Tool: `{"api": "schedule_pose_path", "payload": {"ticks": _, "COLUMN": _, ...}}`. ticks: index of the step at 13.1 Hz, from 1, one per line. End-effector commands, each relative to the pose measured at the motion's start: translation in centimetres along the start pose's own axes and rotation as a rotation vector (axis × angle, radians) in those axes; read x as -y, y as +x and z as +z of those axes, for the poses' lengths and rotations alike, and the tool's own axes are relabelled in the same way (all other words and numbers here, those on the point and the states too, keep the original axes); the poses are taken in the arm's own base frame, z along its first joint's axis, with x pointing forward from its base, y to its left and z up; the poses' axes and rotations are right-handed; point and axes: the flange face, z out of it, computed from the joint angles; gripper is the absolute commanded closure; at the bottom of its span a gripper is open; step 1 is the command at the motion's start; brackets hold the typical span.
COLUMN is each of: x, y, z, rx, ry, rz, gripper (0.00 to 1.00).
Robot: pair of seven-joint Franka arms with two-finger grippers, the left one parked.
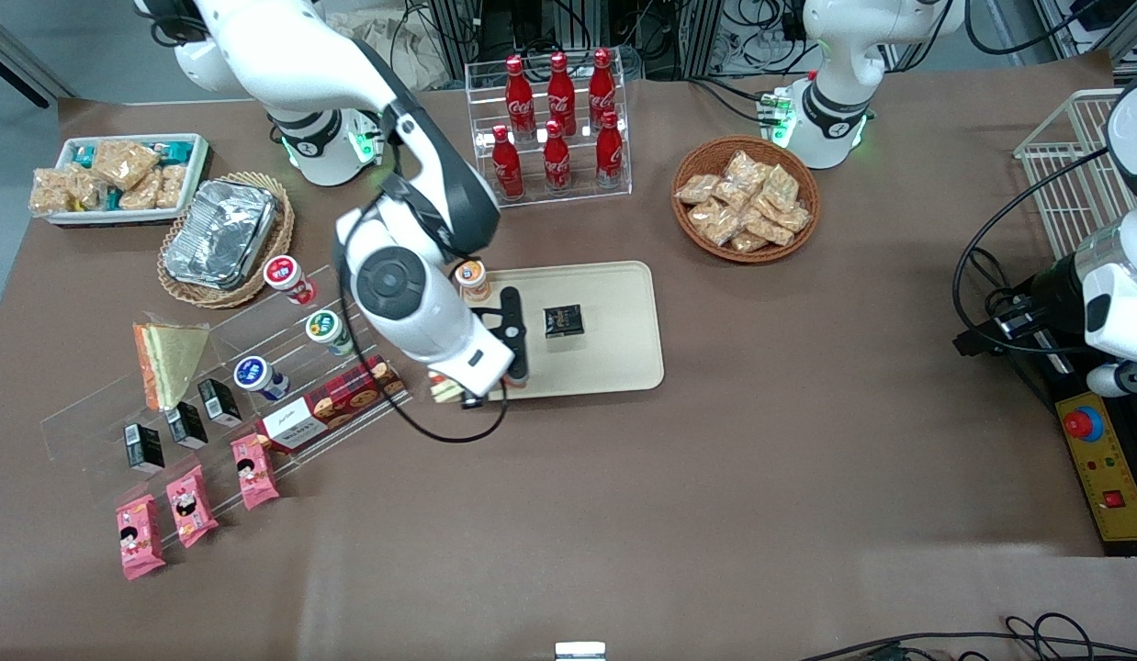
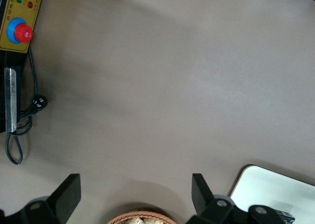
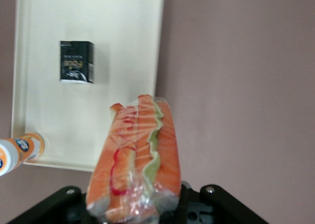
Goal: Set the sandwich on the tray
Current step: 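Carry the held sandwich over the beige tray with the right gripper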
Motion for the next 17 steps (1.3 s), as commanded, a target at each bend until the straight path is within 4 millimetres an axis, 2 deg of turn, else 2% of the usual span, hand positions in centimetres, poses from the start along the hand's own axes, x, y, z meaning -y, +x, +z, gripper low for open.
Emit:
{"api": "schedule_pose_path", "payload": {"ticks": 1, "x": 0.7, "y": 3.2, "z": 2.4, "rx": -0.018, "ry": -0.011, "rz": -0.103, "gripper": 1.00}}
{"api": "schedule_pose_path", "payload": {"ticks": 2, "x": 1.2, "y": 4.2, "z": 4.5, "rx": -0.001, "ry": -0.031, "rz": -0.127, "gripper": 1.00}}
{"api": "schedule_pose_path", "payload": {"ticks": 4, "x": 2.0, "y": 4.8, "z": 7.7, "rx": -0.019, "ry": -0.090, "rz": -0.124, "gripper": 1.00}}
{"api": "schedule_pose_path", "payload": {"ticks": 7, "x": 4.9, "y": 7.0, "z": 12.4, "rx": -0.085, "ry": -0.099, "rz": -0.045, "gripper": 1.00}}
{"api": "schedule_pose_path", "payload": {"ticks": 11, "x": 6.0, "y": 8.1, "z": 14.5, "rx": -0.085, "ry": -0.069, "rz": 0.048, "gripper": 1.00}}
{"api": "schedule_pose_path", "payload": {"ticks": 14, "x": 7.6, "y": 10.4, "z": 15.1, "rx": -0.081, "ry": -0.053, "rz": 0.162, "gripper": 1.00}}
{"api": "schedule_pose_path", "payload": {"ticks": 15, "x": 7.8, "y": 10.7, "z": 15.1, "rx": -0.083, "ry": -0.052, "rz": 0.183, "gripper": 0.45}}
{"api": "schedule_pose_path", "payload": {"ticks": 16, "x": 7.7, "y": 10.8, "z": 15.1, "rx": -0.085, "ry": -0.067, "rz": 0.179, "gripper": 0.00}}
{"api": "schedule_pose_path", "payload": {"ticks": 17, "x": 7.7, "y": 11.2, "z": 15.0, "rx": -0.096, "ry": -0.089, "rz": 0.177, "gripper": 0.00}}
